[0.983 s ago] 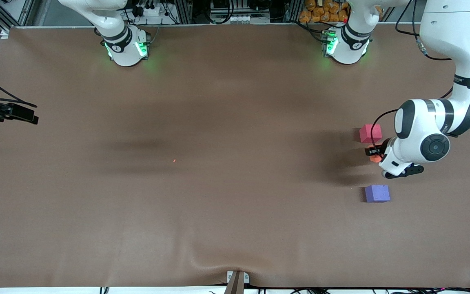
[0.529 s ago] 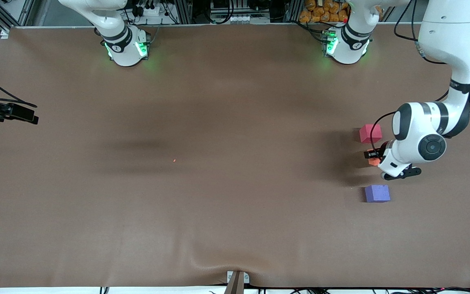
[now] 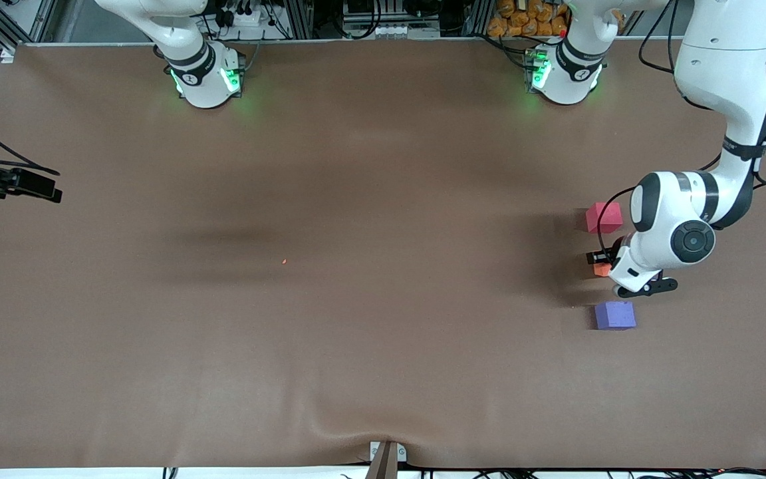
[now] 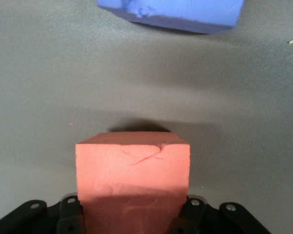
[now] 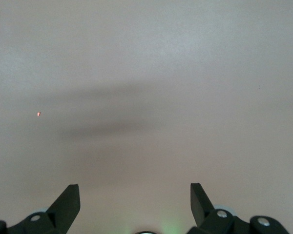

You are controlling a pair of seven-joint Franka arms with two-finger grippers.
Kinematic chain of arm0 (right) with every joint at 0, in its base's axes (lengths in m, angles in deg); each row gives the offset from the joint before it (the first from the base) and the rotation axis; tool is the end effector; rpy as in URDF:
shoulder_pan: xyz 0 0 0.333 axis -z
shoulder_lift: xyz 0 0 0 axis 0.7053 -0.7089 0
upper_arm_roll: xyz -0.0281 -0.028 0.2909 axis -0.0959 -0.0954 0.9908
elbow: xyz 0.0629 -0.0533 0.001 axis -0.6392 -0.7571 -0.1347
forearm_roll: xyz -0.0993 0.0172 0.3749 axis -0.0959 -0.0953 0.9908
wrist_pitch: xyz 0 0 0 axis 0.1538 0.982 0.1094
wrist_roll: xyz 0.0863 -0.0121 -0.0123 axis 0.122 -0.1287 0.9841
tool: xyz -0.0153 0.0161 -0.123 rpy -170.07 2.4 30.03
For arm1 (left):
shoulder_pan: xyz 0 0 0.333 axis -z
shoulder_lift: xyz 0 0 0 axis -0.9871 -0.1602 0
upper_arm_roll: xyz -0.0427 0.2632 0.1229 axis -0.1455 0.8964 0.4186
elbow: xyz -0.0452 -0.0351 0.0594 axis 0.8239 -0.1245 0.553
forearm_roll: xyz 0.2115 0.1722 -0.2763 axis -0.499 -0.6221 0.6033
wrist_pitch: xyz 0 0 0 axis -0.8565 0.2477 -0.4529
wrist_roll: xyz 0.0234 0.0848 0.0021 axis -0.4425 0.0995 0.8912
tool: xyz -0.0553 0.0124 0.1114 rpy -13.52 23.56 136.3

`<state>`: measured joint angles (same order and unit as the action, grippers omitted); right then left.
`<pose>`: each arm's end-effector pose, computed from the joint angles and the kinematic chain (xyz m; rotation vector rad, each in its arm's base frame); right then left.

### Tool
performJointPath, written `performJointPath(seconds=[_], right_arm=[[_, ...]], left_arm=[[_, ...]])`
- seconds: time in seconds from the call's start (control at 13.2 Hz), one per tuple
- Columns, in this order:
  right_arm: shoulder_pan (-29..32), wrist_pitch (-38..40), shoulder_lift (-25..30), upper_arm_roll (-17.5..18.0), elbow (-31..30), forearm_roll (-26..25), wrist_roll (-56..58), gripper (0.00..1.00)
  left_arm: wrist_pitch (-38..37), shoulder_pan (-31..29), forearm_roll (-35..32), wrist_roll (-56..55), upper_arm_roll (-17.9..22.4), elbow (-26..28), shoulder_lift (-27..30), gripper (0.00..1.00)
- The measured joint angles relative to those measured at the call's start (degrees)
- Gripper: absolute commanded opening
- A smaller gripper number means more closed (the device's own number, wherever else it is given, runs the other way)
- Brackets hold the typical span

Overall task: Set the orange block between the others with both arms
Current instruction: 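Lower the orange cube between the pink and purple cubes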

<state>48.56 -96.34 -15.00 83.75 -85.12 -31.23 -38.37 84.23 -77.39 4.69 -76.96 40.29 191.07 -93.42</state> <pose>0.5671 -0.0495 0.5440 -3.1289 0.1402 0.2374 0.5657 -0.0022 0.1606 -3.0150 -0.2088 0.3185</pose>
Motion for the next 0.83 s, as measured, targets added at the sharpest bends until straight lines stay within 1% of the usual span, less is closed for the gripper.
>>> performJointPath(seconds=[0.68,0.76,0.83], right_arm=[[0.0,-0.1,0.0,0.0,0.0,0.1,0.0,1.0],[0.0,-0.1,0.0,0.0,0.0,0.1,0.0,1.0],[0.0,-0.1,0.0,0.0,0.0,0.1,0.0,1.0]], left_arm=[[2.7,-1.0,0.0,3.4,0.0,0.0,-0.7,0.0],[2.7,-1.0,0.0,3.4,0.0,0.0,-0.7,0.38],[2.7,-1.0,0.0,3.4,0.0,0.0,-0.7,0.99]])
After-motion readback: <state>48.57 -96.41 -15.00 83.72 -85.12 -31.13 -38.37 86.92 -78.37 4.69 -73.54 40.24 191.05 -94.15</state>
